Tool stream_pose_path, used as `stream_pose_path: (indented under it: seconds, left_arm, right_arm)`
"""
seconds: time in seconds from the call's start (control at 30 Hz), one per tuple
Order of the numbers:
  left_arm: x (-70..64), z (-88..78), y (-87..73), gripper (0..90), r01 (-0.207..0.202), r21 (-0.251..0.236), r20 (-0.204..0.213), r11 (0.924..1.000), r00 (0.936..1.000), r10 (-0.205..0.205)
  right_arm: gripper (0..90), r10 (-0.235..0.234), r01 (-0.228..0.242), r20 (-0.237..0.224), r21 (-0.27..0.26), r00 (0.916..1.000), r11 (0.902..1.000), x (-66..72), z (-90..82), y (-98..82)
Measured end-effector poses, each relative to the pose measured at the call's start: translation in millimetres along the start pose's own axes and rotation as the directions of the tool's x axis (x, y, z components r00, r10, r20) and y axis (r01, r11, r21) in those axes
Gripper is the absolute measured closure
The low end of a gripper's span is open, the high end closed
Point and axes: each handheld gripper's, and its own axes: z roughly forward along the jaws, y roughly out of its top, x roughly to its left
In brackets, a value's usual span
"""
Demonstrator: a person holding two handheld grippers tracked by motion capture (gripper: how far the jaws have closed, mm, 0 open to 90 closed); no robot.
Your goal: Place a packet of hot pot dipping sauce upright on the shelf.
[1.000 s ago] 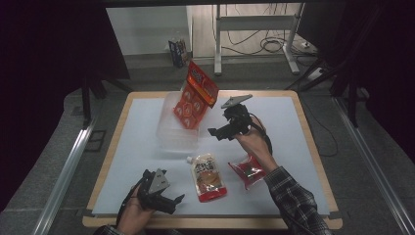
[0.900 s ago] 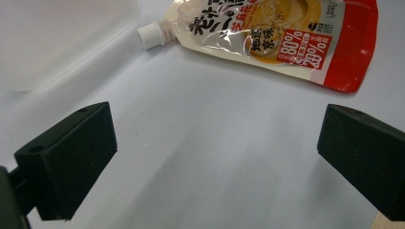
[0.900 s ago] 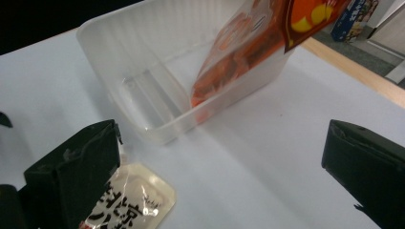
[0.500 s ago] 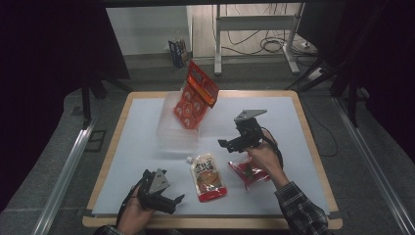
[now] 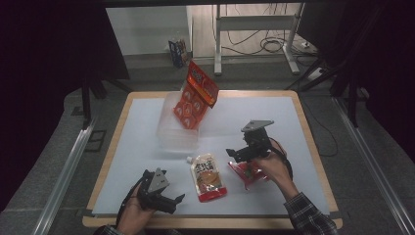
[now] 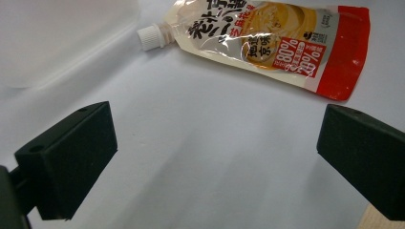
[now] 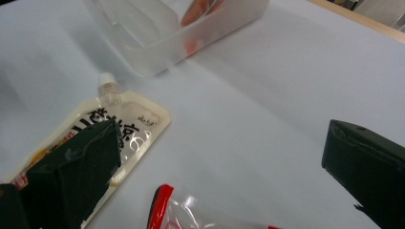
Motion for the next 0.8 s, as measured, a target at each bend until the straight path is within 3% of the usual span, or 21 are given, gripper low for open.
stream_pose_path:
  seconds: [0.37,0.8]
  left_arm:
    - [0.0,-2.5,3.0,0.0,0.019,-0.012,0.023,0.9998,0.9996,-0.018]
    - [-1.7,-2.2,12.0,5.4,0.035,-0.023,0.012,0.9991,0.9993,-0.035]
  right_arm:
    - [0.0,0.03,-0.029,0.018,-0.018,0.9994,0.9994,0.8,-21.1,-23.3]
    - [0.2,0.052,-0.051,0.032,-0.042,0.9981,0.9978,3.4,-47.7,-53.6]
